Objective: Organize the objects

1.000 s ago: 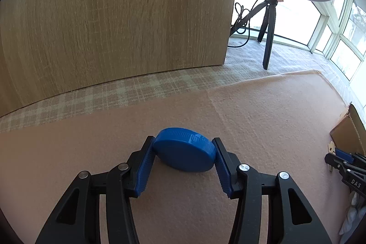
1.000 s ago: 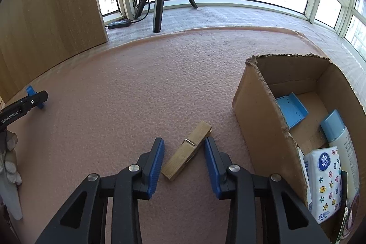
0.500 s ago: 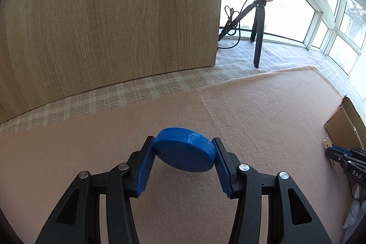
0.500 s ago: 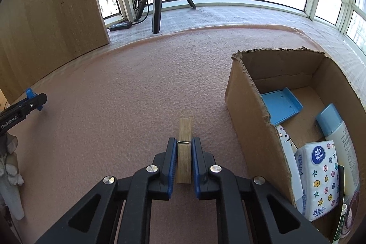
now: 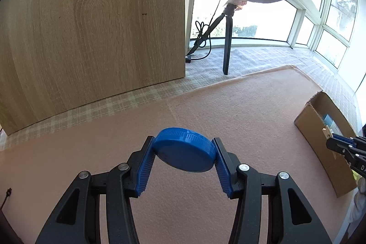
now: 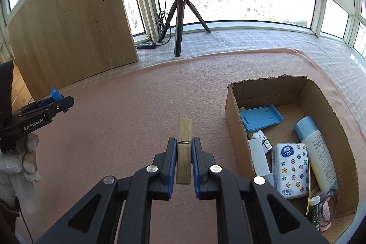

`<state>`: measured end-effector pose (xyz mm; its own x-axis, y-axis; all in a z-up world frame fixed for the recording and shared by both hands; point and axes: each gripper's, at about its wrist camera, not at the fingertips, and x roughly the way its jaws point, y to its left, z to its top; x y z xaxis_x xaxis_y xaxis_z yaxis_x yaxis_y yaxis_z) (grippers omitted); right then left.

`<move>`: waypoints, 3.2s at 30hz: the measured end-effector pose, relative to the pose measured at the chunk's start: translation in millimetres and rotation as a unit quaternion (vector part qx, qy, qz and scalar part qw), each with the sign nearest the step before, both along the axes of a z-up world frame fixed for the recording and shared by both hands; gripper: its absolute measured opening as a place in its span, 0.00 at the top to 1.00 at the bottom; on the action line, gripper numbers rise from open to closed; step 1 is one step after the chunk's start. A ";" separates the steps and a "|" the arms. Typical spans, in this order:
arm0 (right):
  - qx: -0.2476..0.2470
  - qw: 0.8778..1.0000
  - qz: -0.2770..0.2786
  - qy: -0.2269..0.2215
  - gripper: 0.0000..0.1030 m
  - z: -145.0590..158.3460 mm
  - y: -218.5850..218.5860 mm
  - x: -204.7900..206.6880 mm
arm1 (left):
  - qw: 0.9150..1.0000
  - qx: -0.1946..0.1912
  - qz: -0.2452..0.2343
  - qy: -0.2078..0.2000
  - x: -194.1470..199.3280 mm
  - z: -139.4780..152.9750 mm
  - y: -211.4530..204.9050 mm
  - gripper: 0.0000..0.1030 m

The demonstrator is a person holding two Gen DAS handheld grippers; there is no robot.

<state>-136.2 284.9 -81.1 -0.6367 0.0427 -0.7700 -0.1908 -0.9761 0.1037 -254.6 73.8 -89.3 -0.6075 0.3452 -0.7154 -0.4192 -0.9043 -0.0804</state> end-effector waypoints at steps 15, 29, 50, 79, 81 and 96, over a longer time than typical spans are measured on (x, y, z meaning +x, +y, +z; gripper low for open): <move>0.042 0.999 -0.031 0.017 0.89 55.3 91.5 82.7 | 0.995 0.008 -0.102 0.004 54.7 48.3 150.0 0.48; 0.022 0.999 -0.046 -0.018 0.89 36.3 146.0 122.6 | 0.985 -0.001 -0.170 -0.035 62.2 26.7 295.3 0.48; 0.056 0.998 0.005 0.004 0.23 45.3 125.4 118.5 | 0.982 -0.019 -0.180 -0.060 57.2 20.1 339.9 0.16; 0.018 0.998 0.045 0.028 0.23 75.4 58.9 107.7 | 0.998 -0.024 -0.051 -0.013 97.5 76.4 136.8 0.16; 0.018 0.998 0.054 0.031 0.23 78.6 46.7 104.5 | 0.999 -0.026 -0.033 -0.010 103.2 80.5 109.1 0.16; 0.019 0.991 0.125 0.044 0.21 92.4 -44.2 81.2 | 0.995 -0.029 0.092 0.005 161.6 105.8 -54.4 0.16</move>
<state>-55.0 240.7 11.3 -0.6950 -0.0971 -0.7124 0.0658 -0.9953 0.0715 -93.0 19.5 16.5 -0.6638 0.1857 -0.7245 -0.2470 -0.9688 -0.0220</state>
